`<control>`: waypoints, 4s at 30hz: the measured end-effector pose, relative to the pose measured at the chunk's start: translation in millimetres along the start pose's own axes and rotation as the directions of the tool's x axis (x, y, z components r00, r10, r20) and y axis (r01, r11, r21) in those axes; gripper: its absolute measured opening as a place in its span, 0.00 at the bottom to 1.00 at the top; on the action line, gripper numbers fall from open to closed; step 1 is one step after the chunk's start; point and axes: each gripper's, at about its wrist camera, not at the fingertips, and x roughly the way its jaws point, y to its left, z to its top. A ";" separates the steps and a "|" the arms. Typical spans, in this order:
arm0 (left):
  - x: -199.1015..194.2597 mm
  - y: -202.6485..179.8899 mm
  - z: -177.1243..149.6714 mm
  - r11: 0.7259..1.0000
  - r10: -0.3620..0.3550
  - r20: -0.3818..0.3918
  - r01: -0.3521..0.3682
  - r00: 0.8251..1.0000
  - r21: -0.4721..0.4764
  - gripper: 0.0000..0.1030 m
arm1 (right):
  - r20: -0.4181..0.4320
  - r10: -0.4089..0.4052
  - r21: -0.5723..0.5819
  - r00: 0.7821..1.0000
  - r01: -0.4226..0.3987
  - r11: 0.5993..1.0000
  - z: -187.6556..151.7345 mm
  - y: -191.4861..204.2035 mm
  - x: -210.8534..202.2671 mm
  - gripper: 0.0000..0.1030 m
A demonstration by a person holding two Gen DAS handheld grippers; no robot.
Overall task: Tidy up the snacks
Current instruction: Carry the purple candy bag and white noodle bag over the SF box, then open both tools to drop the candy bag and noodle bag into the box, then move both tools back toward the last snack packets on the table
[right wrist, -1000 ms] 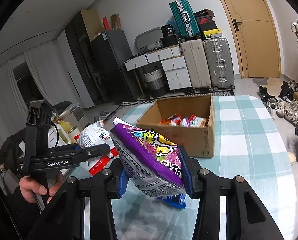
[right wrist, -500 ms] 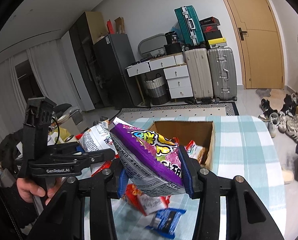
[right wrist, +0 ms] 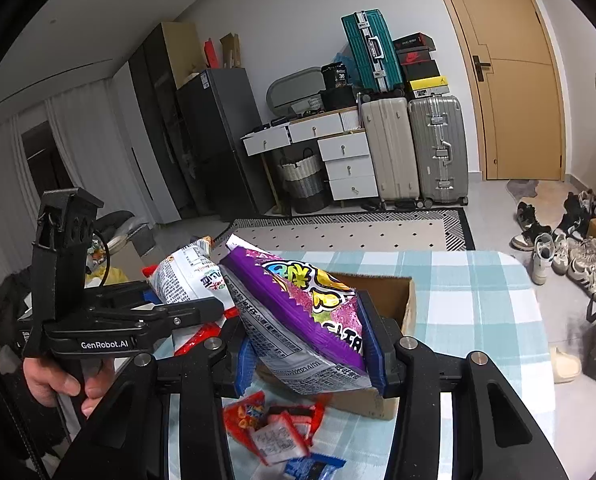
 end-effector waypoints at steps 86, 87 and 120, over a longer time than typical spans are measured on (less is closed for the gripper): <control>-127.8 -1.3 -69.2 0.984 0.174 0.155 -0.167 0.972 -0.053 0.93 | 0.133 -0.082 -0.060 0.988 0.091 0.994 -54.2 65.2 -98.0 0.93; -131.9 -3.9 -73.8 0.984 0.178 0.163 -0.171 0.971 -0.056 1.00 | 0.137 -0.081 -0.060 0.987 0.089 0.994 -58.0 69.2 -103.5 0.93; -35.1 -7.9 -204.4 0.976 0.197 -0.012 -0.197 0.980 -0.093 0.99 | -0.051 -0.160 0.007 0.986 0.160 0.987 -171.8 50.1 -59.8 0.99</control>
